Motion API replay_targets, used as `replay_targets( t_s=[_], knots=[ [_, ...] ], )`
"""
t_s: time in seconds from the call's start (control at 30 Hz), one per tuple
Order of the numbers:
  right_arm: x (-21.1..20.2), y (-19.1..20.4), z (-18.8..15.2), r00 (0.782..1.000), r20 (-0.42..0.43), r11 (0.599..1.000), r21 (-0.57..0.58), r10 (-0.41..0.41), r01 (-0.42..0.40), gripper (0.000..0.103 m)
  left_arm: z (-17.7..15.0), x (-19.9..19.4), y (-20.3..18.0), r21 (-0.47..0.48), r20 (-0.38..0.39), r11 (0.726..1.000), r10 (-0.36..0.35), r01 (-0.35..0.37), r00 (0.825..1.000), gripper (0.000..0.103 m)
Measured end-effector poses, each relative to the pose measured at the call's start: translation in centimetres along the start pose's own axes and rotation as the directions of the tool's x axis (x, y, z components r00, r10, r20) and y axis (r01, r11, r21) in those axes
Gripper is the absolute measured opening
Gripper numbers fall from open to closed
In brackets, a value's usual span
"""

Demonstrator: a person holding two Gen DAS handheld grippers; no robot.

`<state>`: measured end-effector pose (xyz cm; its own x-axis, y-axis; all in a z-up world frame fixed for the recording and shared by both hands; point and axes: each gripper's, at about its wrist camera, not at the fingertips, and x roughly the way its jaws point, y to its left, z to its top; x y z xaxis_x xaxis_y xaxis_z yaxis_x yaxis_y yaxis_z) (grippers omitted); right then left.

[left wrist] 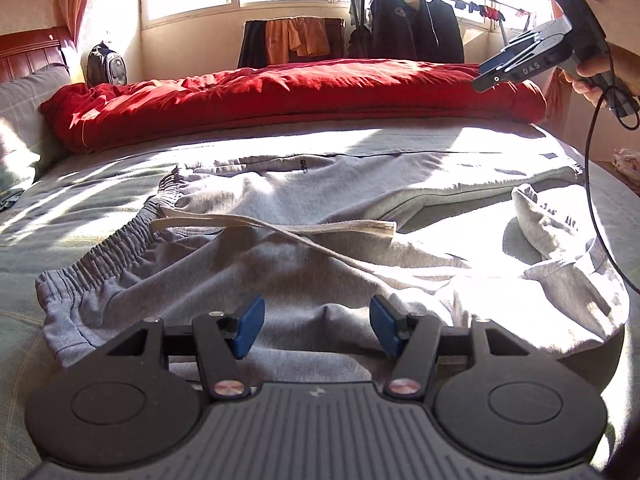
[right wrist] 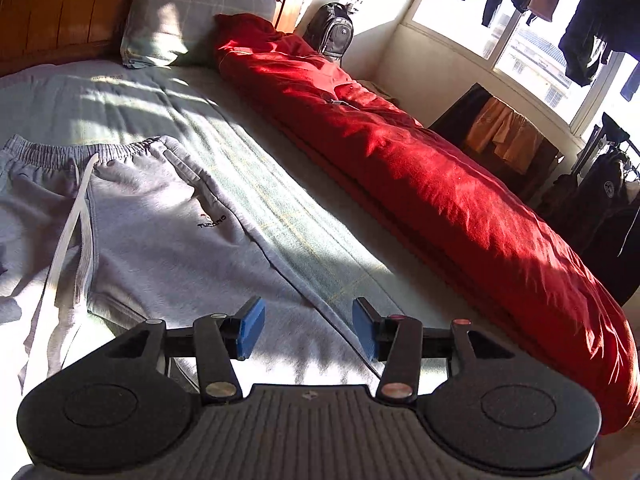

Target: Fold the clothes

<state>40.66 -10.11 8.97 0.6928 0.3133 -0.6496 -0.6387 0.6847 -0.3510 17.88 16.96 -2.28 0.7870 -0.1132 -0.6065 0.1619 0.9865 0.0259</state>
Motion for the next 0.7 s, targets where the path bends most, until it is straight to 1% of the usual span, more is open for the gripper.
replay_targets(
  t_s=[0.13, 0.23, 0.33, 0.4, 0.43, 0.47, 0.57, 0.7],
  knots=[
    [-4.8, 2.4, -2.0, 1.000, -0.010, 1.000, 0.000, -0.012, 0.012, 0.066, -0.6, -2.5, -1.7, 0.029, 0.012, 1.000, -0.008, 0.008, 1.000, 0.059],
    [-7.4, 4.7, -4.1, 0.999, -0.030, 1.000, -0.007, -0.020, 0.020, 0.068, -1.2, -4.2, -3.1, 0.046, 0.014, 0.999, -0.013, 0.012, 1.000, 0.059],
    [-9.3, 7.0, -6.5, 0.999, -0.049, 1.000, 0.010, -0.008, 0.009, 0.069, -1.9, -5.7, -4.4, 0.067, 0.020, 0.998, -0.013, 0.012, 1.000, 0.060],
    [-10.2, 8.5, -8.4, 0.998, -0.059, 0.999, 0.036, 0.007, -0.005, 0.073, -2.7, -6.6, -5.3, 0.092, 0.028, 0.996, -0.007, 0.004, 1.000, 0.060],
    [-10.5, 9.2, -9.4, 0.998, -0.061, 0.999, 0.050, 0.016, -0.013, 0.076, -3.0, -7.0, -5.7, 0.098, 0.027, 0.995, -0.004, 0.002, 1.000, 0.063],
    [-10.7, 9.8, -10.3, 0.998, -0.060, 0.997, 0.068, 0.028, -0.024, 0.076, -3.4, -7.3, -6.1, 0.104, 0.026, 0.995, -0.002, -0.001, 1.000, 0.065],
    [-11.1, 11.4, -13.2, 0.996, -0.065, 0.987, 0.155, 0.062, -0.051, 0.077, -4.5, -8.1, -7.0, 0.115, 0.027, 0.993, 0.003, -0.006, 1.000, 0.065],
    [-11.8, 13.5, -17.3, 0.998, -0.043, 0.953, 0.302, 0.044, -0.029, 0.079, -5.6, -8.7, -7.5, 0.097, 0.020, 0.995, 0.005, -0.006, 1.000, 0.065]
  ],
)
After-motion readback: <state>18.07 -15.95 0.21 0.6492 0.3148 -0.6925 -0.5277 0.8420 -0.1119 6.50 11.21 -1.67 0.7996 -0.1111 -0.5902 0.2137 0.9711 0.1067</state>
